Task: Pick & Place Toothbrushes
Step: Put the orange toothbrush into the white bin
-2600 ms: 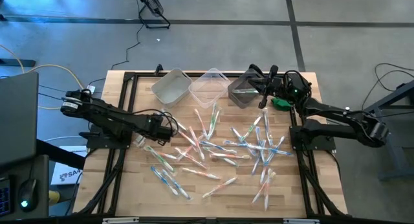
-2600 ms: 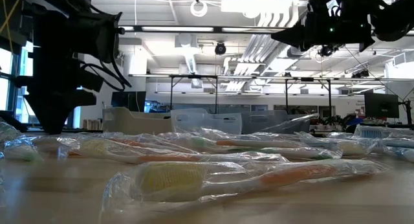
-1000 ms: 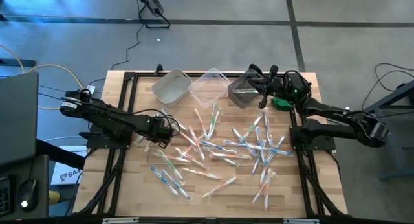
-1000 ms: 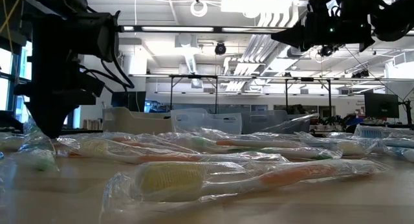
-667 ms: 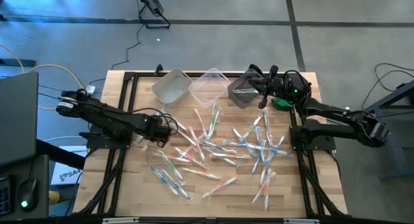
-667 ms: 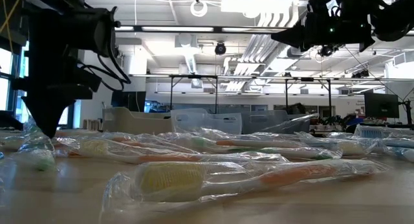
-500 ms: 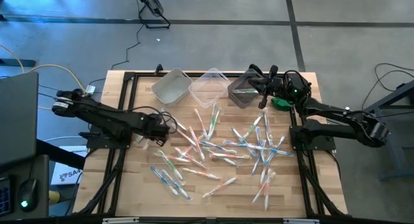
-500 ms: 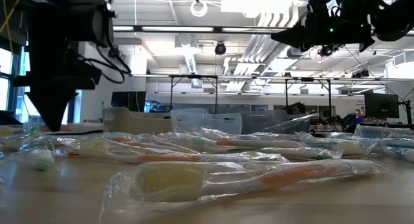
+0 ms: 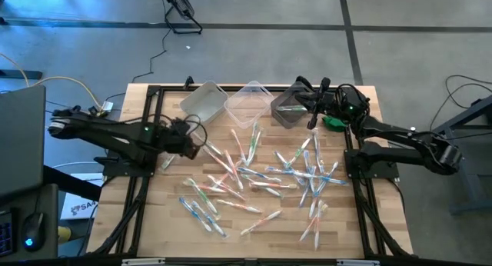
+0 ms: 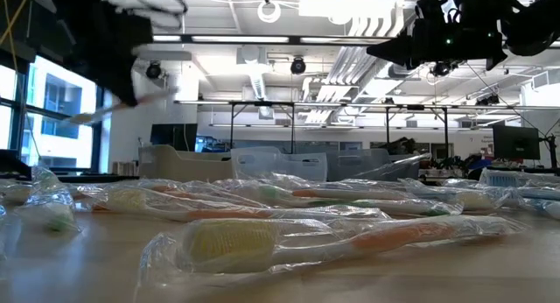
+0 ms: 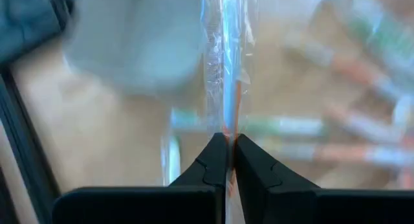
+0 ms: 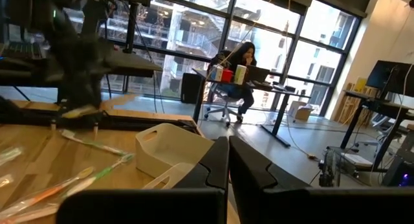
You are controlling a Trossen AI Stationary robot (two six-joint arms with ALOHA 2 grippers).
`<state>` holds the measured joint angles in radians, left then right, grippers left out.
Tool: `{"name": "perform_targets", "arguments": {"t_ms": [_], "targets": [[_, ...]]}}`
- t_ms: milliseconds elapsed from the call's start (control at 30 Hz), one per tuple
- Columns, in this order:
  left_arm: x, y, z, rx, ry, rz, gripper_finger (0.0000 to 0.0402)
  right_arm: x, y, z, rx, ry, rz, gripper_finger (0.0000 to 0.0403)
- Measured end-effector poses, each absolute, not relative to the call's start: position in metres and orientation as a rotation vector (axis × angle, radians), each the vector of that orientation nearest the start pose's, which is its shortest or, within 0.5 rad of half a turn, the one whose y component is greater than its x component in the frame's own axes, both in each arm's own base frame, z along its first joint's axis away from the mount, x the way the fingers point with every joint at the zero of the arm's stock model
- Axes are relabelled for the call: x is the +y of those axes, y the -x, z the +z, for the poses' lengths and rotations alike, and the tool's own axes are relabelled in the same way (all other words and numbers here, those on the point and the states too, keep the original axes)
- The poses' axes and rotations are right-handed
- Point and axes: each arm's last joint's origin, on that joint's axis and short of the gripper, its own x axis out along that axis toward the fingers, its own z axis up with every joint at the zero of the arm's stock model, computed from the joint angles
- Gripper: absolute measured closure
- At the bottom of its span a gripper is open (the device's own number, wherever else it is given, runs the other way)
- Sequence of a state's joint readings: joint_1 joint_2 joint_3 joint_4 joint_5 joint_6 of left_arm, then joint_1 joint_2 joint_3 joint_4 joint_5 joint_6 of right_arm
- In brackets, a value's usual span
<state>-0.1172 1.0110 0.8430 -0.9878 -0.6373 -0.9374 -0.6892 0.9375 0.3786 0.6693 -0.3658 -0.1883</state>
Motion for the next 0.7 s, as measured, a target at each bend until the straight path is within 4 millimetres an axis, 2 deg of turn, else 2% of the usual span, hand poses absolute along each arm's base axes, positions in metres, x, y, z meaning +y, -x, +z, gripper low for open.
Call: {"name": "perform_targets", "arguments": {"t_ms": [133, 267, 367, 700], "targets": [[0.006, -0.170, 0.287, 0.656, 0.304, 0.953, 0.0392, -0.118, -0.159, 0.248, -0.065, 0.243, -0.332, 0.0398], [0.022, -0.174, 0.304, 0.620, 0.254, 0.973, 0.0392, -0.118, -0.159, 0.248, -0.065, 0.243, -0.332, 0.0398], [0.037, -0.177, 0.309, 0.625, 0.206, 0.976, 0.0392, -0.118, -0.159, 0.248, -0.066, 0.243, -0.332, 0.0398], [0.089, -0.178, 0.323, 0.535, 0.197, 0.967, 0.0392, -0.118, -0.159, 0.248, -0.065, 0.243, -0.332, 0.0398]]}}
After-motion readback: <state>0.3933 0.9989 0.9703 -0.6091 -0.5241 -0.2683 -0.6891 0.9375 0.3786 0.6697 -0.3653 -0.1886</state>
